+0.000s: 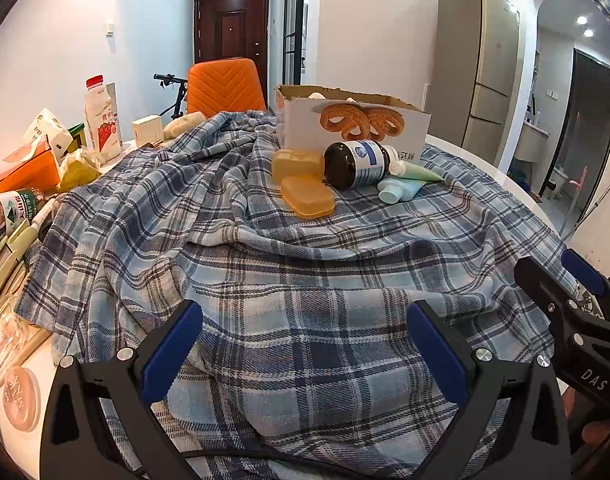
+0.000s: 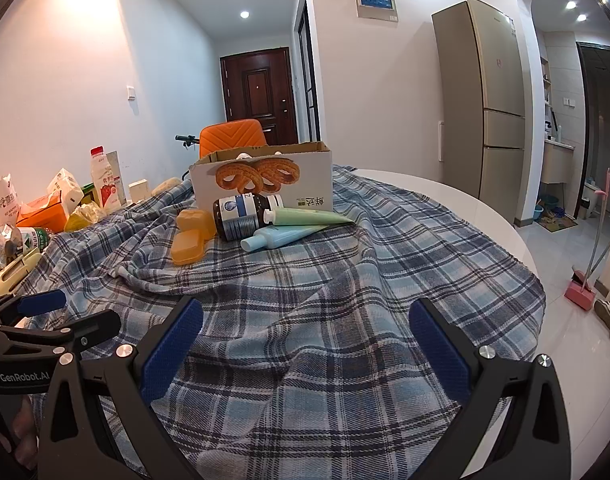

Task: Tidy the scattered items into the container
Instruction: 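Move both grippers toward the cardboard box and scattered items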

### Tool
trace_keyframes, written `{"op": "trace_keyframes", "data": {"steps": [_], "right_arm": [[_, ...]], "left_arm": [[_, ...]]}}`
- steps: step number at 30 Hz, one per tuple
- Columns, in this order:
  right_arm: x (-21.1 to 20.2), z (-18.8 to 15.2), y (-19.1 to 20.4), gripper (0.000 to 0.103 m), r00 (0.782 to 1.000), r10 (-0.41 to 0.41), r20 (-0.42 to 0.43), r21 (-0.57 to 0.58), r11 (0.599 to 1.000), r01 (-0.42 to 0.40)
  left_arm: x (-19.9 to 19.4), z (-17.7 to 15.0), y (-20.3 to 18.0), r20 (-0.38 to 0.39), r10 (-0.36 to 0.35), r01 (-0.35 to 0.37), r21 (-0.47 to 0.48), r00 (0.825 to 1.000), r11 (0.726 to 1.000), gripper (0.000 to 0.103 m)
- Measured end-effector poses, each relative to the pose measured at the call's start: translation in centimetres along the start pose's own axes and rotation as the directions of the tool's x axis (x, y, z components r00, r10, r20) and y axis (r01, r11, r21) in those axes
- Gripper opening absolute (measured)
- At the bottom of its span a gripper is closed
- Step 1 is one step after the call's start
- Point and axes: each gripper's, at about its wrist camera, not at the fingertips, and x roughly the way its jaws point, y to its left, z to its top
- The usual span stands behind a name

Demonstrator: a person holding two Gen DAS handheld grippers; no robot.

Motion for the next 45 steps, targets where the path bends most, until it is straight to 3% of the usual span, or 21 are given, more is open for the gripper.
{"op": "trace_keyframes", "data": {"steps": [19, 26, 32, 38, 45], "right_arm": [[-0.3, 0.7, 0.5, 0.103, 1.000, 0.008, -0.005, -0.017, 1.000, -0.009], [0.4, 2.5, 0.6, 0.103, 0.998, 0.042, -0.049, -0.017, 0.999, -0.043], [1.3, 4.3, 0.7, 0.103, 0.997, 0.025, -0.074, -0.047, 0.999, -0.028], [2.7, 6.5, 0.4, 0.103, 0.983, 0.142, -0.118, -0.032, 0.989, -0.147], [4.2, 10.2, -0.1, 0.103, 0.978, 0.169, -0.120, -0.043, 0.984, -0.175]], "left_arm": [[0.0, 0.7, 0.3, -0.009, -0.019, 0.018, -0.020, 1.000, 1.000, 0.103], [-0.1, 2.1, 0.4, -0.027, -0.008, 0.007, -0.016, 1.000, 1.000, 0.103], [0.0, 3.8, 0.3, -0.021, -0.003, 0.003, 0.005, 1.000, 1.000, 0.103], [0.8, 6.4, 0.0, -0.045, -0.027, 0.027, 0.003, 0.999, 1.000, 0.103], [1.6, 10.1, -0.5, -0.047, -0.042, 0.044, 0.042, 0.998, 0.998, 0.103]]}}
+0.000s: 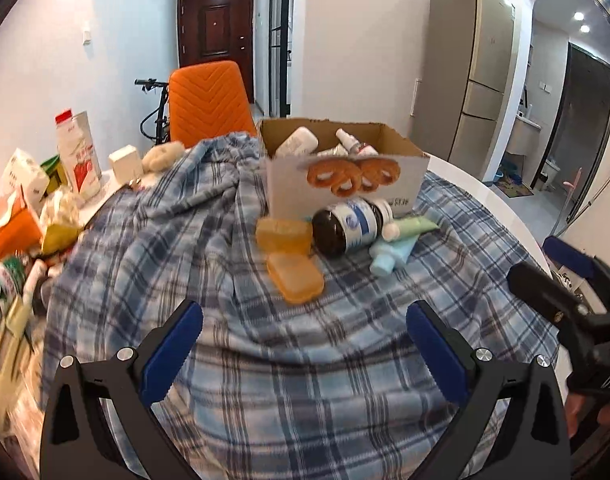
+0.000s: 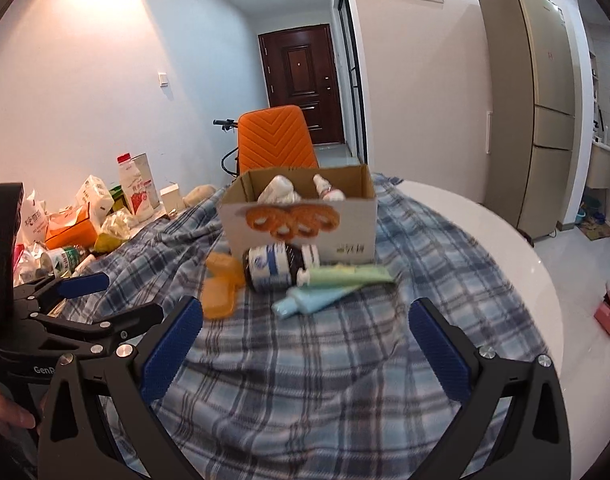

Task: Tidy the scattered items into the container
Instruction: 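Move both grippers toward the cardboard box and scattered items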

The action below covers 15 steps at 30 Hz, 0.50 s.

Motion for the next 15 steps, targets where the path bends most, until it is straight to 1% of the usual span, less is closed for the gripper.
{"op": "trace_keyframes", "data": {"steps": [3, 7, 8, 10, 14, 15], "right_arm": [[0.5, 1.8, -0.3, 0.103, 1.000, 0.008, -0.028, -0.022, 1.000, -0.008], [0.7, 4.1, -0.8, 0.103, 0.999, 0.013, -0.039, -0.038, 0.999, -0.015], [0.8, 4.6, -0.9, 0.103, 0.999, 0.011, -0.045, -0.042, 0.999, -0.013], [1.2, 5.7, -1.0, 0.103, 0.998, 0.010, -0.057, -0.052, 0.999, -0.013], [1.8, 7.7, -0.9, 0.103, 0.996, -0.009, -0.092, -0.080, 0.997, 0.001], [1.8, 8.1, -0.9, 0.103, 0.995, 0.002, -0.104, -0.080, 0.997, -0.011]], "left_arm": [[0.4, 1.3, -0.2, -0.002, 0.004, -0.004, 0.026, 1.000, 1.000, 0.103], [0.7, 3.2, -0.7, -0.006, 0.058, -0.058, 0.052, 0.998, 0.997, 0.103], [0.8, 3.7, -0.7, -0.017, 0.057, -0.056, 0.051, 0.998, 0.997, 0.103], [0.6, 4.7, -0.7, -0.027, 0.025, -0.024, 0.045, 0.999, 0.999, 0.103], [0.8, 6.6, -0.7, -0.067, -0.009, 0.011, 0.031, 0.998, 0.999, 0.103], [1.0, 7.0, -0.7, -0.081, -0.016, 0.019, 0.034, 0.997, 0.999, 0.103]]}}
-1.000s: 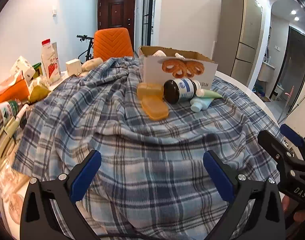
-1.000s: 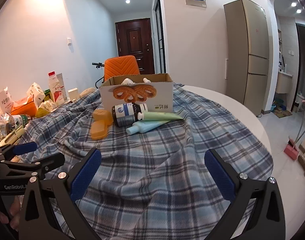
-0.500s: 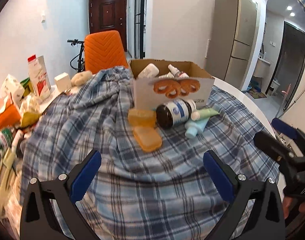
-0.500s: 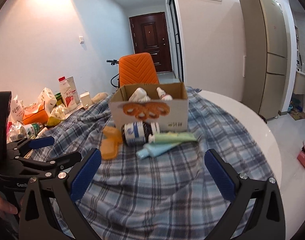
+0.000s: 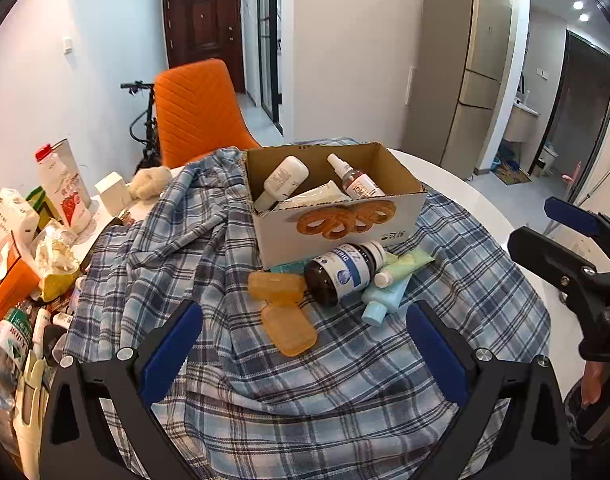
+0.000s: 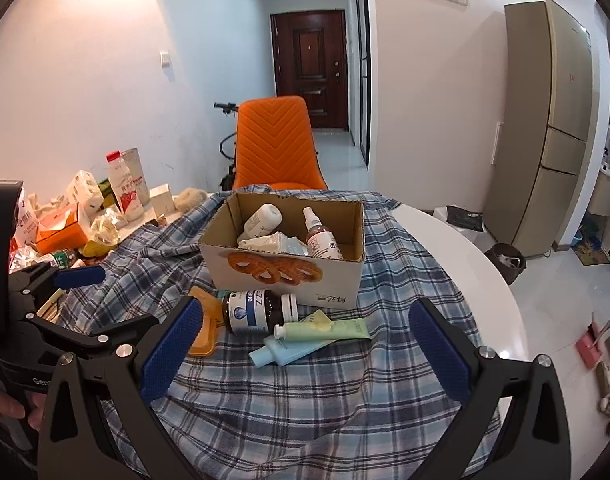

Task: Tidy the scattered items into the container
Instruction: 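Move both grippers toward the cardboard box and scattered items, then lower the left gripper toward the orange pill case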

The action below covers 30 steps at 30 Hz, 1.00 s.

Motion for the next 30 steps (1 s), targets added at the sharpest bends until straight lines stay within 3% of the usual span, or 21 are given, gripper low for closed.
{"op": "trace_keyframes", "data": {"steps": [5, 9, 16, 20, 24, 30], "right_arm": [[-0.2, 1.8, 0.1, 0.103, 0.996, 0.071, -0.046, -0.025, 0.997, -0.073], [0.8, 3.1, -0.3, 0.103, 0.995, 0.045, -0.092, -0.042, 0.998, -0.049], [4.7, 5.9, -1.6, 0.103, 0.976, 0.003, -0.216, -0.045, 0.999, -0.013], [6.1, 6.7, -2.2, 0.103, 0.971, -0.007, -0.240, -0.025, 1.000, 0.001], [6.6, 7.0, -2.0, 0.103, 0.967, -0.006, -0.255, -0.034, 0.999, -0.003], [7.0, 7.0, -2.1, 0.103, 0.963, -0.009, -0.269, -0.047, 0.999, -0.004]], "left_arm": [[1.3, 2.0, 0.8, -0.059, 0.036, -0.036, 0.008, 0.998, 0.999, 0.103], [1.7, 2.9, 1.3, -0.082, 0.019, -0.020, -0.011, 0.996, 1.000, 0.103], [2.5, 6.1, 0.9, -0.086, 0.071, -0.068, 0.039, 0.994, 0.997, 0.103], [3.1, 7.5, 0.6, -0.105, 0.047, -0.042, 0.041, 0.993, 0.998, 0.103], [3.7, 8.5, 0.1, -0.106, 0.080, -0.072, 0.076, 0.991, 0.995, 0.103], [4.4, 8.4, -0.4, -0.135, 0.068, -0.055, 0.102, 0.988, 0.993, 0.103]]}}
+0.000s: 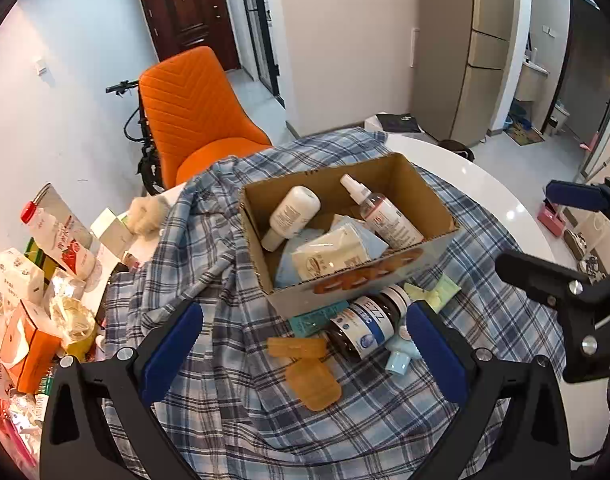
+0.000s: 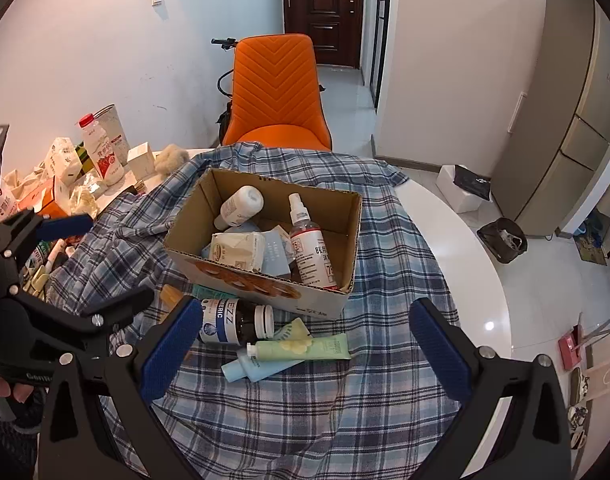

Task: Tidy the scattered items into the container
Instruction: 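Lower the left gripper toward the orange pill case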

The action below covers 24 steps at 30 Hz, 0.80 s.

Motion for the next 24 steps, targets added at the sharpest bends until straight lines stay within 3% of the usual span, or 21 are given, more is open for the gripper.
{"op": "trace_keyframes", "data": {"steps": [24], "right_arm": [[1.6, -0.9, 0.0, 0.103, 0.998, 0.043, -0.042, -0.027, 0.999, -0.044]], "left_arm": [[0.9, -1.3, -1.6, -0.048, -0.022, 0.027, 0.089, 0.999, 0.996, 0.103]]}}
